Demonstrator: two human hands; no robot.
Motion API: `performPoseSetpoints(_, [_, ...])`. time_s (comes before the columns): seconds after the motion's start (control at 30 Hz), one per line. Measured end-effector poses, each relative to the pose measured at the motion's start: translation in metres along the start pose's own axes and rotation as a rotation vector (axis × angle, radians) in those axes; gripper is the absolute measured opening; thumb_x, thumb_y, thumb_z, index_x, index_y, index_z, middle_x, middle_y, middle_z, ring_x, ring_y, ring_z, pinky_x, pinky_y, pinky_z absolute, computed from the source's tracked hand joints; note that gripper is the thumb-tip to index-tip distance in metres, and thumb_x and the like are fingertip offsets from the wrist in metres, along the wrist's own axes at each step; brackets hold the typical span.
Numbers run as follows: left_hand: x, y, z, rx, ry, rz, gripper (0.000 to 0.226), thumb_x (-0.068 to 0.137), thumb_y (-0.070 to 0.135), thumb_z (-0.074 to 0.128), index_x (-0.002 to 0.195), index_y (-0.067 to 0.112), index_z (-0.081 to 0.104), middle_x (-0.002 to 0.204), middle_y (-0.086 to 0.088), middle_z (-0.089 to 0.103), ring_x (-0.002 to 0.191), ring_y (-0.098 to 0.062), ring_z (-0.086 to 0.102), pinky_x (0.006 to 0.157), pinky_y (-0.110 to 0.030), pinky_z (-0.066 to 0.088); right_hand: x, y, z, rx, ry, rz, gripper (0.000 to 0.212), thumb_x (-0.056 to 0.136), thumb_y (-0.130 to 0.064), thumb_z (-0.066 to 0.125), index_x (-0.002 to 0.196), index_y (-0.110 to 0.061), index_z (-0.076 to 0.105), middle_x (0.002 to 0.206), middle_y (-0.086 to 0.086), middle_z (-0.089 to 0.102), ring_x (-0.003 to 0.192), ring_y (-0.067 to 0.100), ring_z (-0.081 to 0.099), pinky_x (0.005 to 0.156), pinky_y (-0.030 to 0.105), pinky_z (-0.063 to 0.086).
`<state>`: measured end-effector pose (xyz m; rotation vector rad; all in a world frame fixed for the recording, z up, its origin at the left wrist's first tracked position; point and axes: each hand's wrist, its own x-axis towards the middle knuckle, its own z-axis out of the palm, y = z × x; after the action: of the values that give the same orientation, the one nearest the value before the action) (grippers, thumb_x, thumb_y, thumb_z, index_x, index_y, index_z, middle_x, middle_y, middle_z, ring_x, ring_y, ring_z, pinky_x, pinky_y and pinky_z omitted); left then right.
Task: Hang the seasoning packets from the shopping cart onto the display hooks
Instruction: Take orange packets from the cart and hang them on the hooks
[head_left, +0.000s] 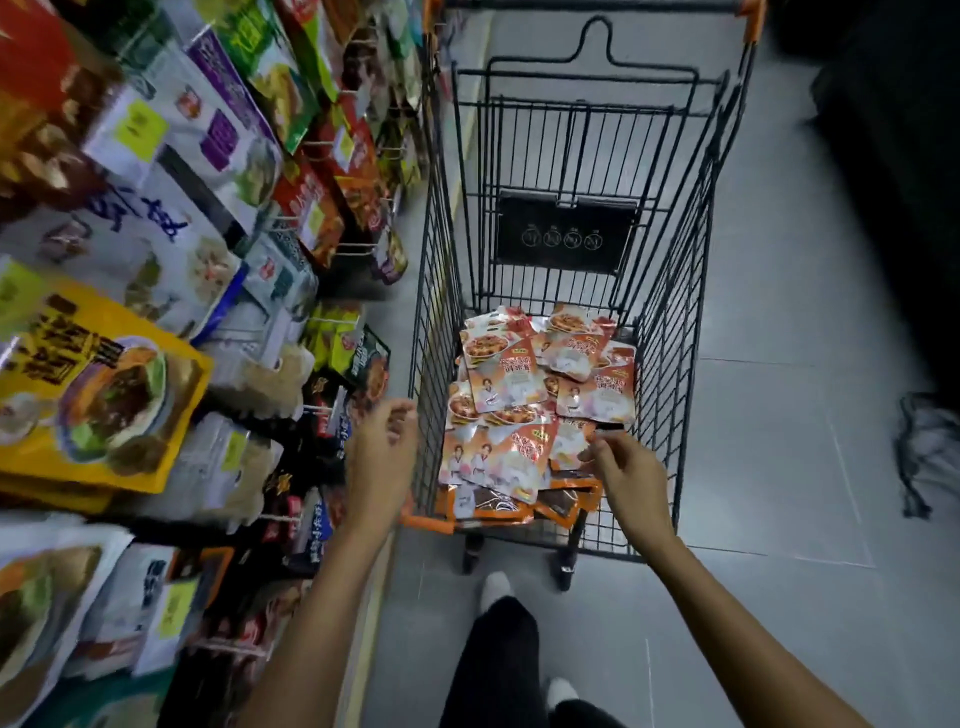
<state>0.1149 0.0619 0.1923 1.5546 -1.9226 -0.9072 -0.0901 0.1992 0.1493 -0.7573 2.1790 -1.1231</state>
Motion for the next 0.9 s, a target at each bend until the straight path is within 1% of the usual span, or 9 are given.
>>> performPoseSetpoints(0.03, [0.024, -0.002, 0.006, 0.024, 0.005, 0.016, 0.019, 0.097, 0.017, 0.053, 0.111, 0.008, 0.063, 0.101, -0.006, 0.064, 0.083, -0.012, 0.056, 0.066, -0.009, 0.039, 0.02, 0.0, 0.011, -0.005, -0.006, 0.017, 0.016, 0.099, -0.013, 0.051, 0.1, -0.009, 0.066, 0.084, 0.004, 0.07, 0.078, 0.019, 0.069, 0.074, 0.035, 0.056])
performPoseSetpoints(0.17, [0.108, -0.025, 0.041, 0.163, -0.058, -0.022, 0.042, 0.095, 0.024, 0.056, 0.132, 0.006, 0.047, 0.127, -0.012, 0.053, 0.114, -0.027, 0.051, 0.09, -0.033, 0.042, 0.105, 0.016, 0.062, -0.071, -0.037, 0.076, 0.024, 0.1, -0.018, 0.051, 0.113, -0.002, 0.062, 0.099, 0.012, 0.07, 0.09, 0.026, 0.067, 0.081, 0.04, 0.054])
performPoseSetpoints(0.27, [0.146, -0.045, 0.071, 0.229, -0.149, -0.122, 0.062, 0.096, 0.035, 0.052, 0.147, 0.009, 0.029, 0.15, -0.012, 0.034, 0.137, -0.029, 0.034, 0.109, -0.039, 0.031, 0.168, 0.039, 0.1, -0.136, -0.141, 0.144, 0.032, 0.099, -0.021, 0.052, 0.122, 0.002, 0.054, 0.113, 0.019, 0.065, 0.101, 0.033, 0.063, 0.09, 0.049, 0.051])
performPoseSetpoints(0.33, [0.158, -0.057, 0.089, 0.24, -0.203, -0.138, 0.065, 0.097, 0.036, 0.049, 0.15, 0.011, 0.023, 0.156, -0.013, 0.025, 0.142, -0.03, 0.025, 0.114, -0.043, 0.026, 0.202, 0.058, 0.125, -0.198, -0.197, 0.177, 0.041, 0.098, -0.025, 0.054, 0.128, 0.004, 0.051, 0.124, 0.023, 0.059, 0.112, 0.036, 0.058, 0.097, 0.05, 0.047])
performPoseSetpoints(0.43, [0.165, -0.07, 0.102, 0.251, -0.183, -0.091, 0.059, 0.1, 0.031, 0.045, 0.15, 0.011, 0.023, 0.153, -0.014, 0.031, 0.14, -0.029, 0.03, 0.113, -0.04, 0.028, 0.236, 0.086, 0.158, -0.289, -0.221, 0.193, 0.053, 0.094, -0.033, 0.06, 0.132, 0.003, 0.048, 0.133, 0.021, 0.053, 0.12, 0.036, 0.052, 0.101, 0.046, 0.043])
performPoseSetpoints(0.57, [0.166, -0.076, 0.1, 0.261, -0.083, 0.021, 0.046, 0.102, 0.019, 0.042, 0.145, 0.005, 0.036, 0.145, -0.017, 0.044, 0.132, -0.031, 0.042, 0.106, -0.036, 0.032, 0.261, 0.113, 0.19, -0.29, -0.292, 0.305, 0.048, 0.088, -0.037, 0.067, 0.121, -0.007, 0.05, 0.114, 0.018, 0.055, 0.108, 0.028, 0.055, 0.094, 0.039, 0.046])
performPoseSetpoints(0.67, [0.167, -0.077, 0.099, 0.229, -0.081, 0.081, 0.042, 0.101, 0.014, 0.044, 0.141, 0.0, 0.041, 0.138, -0.019, 0.051, 0.127, -0.032, 0.048, 0.104, -0.038, 0.038, 0.268, 0.121, 0.202, -0.434, -0.213, 0.336, 0.082, 0.082, -0.046, 0.071, 0.137, 0.004, 0.039, 0.134, 0.022, 0.049, 0.124, 0.035, 0.049, 0.104, 0.045, 0.043])
performPoseSetpoints(0.73, [0.166, -0.078, 0.098, 0.212, -0.076, 0.11, 0.04, 0.1, 0.012, 0.044, 0.138, -0.002, 0.044, 0.133, -0.019, 0.055, 0.123, -0.032, 0.052, 0.102, -0.039, 0.042, 0.268, 0.119, 0.204, -0.46, -0.154, 0.344, 0.093, 0.078, -0.045, 0.076, 0.141, 0.004, 0.03, 0.139, 0.022, 0.044, 0.128, 0.036, 0.043, 0.106, 0.046, 0.04])
performPoseSetpoints(0.9, [0.165, -0.081, 0.099, 0.17, -0.083, 0.138, 0.036, 0.1, 0.012, 0.043, 0.134, -0.001, 0.047, 0.118, -0.014, 0.063, 0.107, -0.027, 0.061, 0.092, -0.045, 0.05, 0.273, 0.114, 0.205, -0.449, -0.102, 0.372, 0.068, 0.075, -0.026, 0.082, 0.127, -0.001, 0.046, 0.126, 0.017, 0.059, 0.117, 0.034, 0.056, 0.1, 0.046, 0.045])
